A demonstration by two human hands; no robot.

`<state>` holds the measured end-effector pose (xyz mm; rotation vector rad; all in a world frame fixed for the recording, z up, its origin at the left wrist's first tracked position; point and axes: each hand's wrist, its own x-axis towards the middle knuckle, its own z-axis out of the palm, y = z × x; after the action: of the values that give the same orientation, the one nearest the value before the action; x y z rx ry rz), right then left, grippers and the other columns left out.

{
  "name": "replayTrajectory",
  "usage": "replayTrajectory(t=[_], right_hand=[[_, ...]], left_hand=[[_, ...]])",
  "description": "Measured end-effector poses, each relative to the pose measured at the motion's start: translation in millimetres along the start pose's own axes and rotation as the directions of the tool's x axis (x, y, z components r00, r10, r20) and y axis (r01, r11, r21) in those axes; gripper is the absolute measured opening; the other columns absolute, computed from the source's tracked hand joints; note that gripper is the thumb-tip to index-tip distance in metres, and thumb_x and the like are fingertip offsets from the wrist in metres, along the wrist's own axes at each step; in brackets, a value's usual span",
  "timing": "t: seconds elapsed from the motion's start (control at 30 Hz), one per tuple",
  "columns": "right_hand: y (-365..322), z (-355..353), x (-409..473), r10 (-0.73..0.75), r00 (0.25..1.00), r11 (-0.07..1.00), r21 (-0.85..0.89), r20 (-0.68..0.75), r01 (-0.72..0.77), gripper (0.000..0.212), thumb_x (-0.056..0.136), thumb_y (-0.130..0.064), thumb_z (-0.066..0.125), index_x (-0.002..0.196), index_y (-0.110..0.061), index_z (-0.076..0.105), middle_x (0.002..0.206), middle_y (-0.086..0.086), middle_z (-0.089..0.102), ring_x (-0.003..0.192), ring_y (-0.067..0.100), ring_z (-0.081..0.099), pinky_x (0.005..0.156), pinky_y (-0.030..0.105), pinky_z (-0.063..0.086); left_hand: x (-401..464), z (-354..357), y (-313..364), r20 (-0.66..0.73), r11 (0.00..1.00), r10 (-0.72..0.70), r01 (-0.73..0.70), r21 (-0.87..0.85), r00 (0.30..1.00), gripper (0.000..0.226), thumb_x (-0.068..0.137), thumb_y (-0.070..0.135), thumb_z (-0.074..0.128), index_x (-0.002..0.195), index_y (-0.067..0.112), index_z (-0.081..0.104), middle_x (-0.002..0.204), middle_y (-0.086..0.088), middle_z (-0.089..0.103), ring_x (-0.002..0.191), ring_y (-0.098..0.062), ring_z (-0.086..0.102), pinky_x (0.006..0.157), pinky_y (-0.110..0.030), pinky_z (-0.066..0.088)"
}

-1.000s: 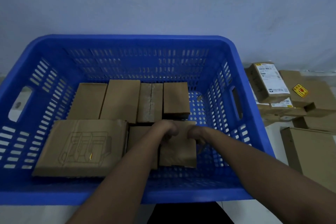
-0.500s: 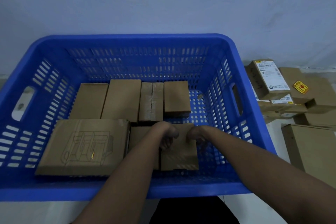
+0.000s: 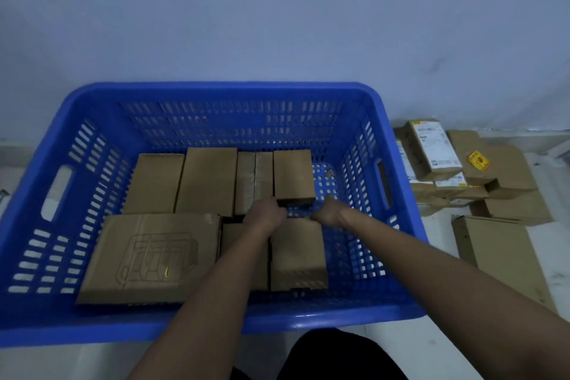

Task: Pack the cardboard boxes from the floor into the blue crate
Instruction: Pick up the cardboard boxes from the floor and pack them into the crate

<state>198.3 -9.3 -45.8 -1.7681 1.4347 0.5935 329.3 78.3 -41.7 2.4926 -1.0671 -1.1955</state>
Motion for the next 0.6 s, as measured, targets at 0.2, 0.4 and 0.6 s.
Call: replayTrajectory(t=[0.2,0.4,0.6], right_hand=[[-21,-30,-106,-0.097,0.982,0.959,0.248,-0.160,0.136,0.030,0.096,-0.026,0.046,0.121,-0.009,0.043,0.110,0.014,0.062,0.096,0.028,0.060,0.071,0.029,0.042],[-29,-53,-238,-0.082,0.985,0.894,0.425,-0.150,0.140,0.042,0.093,-0.023,0.057,0.132,-0.014,0.044,0.117,0.007,0.063,0.104,0.022,0.060,0.085,0.033,0.050],[-27,-154,-366,0.086,0.990,0.825,0.565,-0.113,-0.007,0.053,0.088,-0.030,0.064,0.134,-0.016,0.042,0.116,0.006,0.061,0.096,0.018,0.056,0.078,0.028,0.043]], left_hand=[[-90,-75,28,0.065,0.998,0.019,-0.015,-0.065,0.998,0.027,0.095,0.025,0.042,0.111,0.009,0.056,0.105,-0.007,0.059,0.085,-0.018,0.051,0.058,-0.026,0.037],[-188,-143,69,0.125,0.999,0.010,-0.003,-0.051,0.992,0.025,0.094,0.023,0.044,0.109,0.010,0.059,0.106,-0.007,0.062,0.086,-0.017,0.053,0.075,-0.031,0.046],[-297,-213,142,0.210,0.992,-0.001,0.027,-0.119,0.978,0.014,0.096,0.025,0.044,0.103,0.016,0.052,0.097,-0.001,0.055,0.074,-0.010,0.048,0.067,-0.027,0.042]])
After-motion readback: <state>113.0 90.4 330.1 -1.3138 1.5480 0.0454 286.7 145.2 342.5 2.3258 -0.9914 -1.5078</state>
